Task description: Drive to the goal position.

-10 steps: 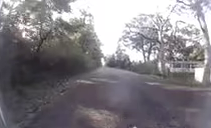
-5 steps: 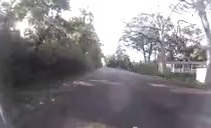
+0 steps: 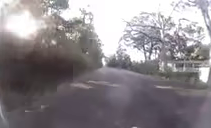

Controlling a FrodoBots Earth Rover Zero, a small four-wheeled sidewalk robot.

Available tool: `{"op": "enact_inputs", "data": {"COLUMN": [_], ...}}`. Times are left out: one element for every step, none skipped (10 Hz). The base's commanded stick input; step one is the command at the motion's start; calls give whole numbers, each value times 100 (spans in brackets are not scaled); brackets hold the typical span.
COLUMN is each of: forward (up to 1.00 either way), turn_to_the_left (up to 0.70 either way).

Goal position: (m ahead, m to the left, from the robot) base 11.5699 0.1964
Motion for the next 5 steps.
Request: {"op": "enact_inputs", "data": {"forward": [70, 70, 70, 70, 70], "turn_to_the_left": [0, 0, 0, 0, 0]}}
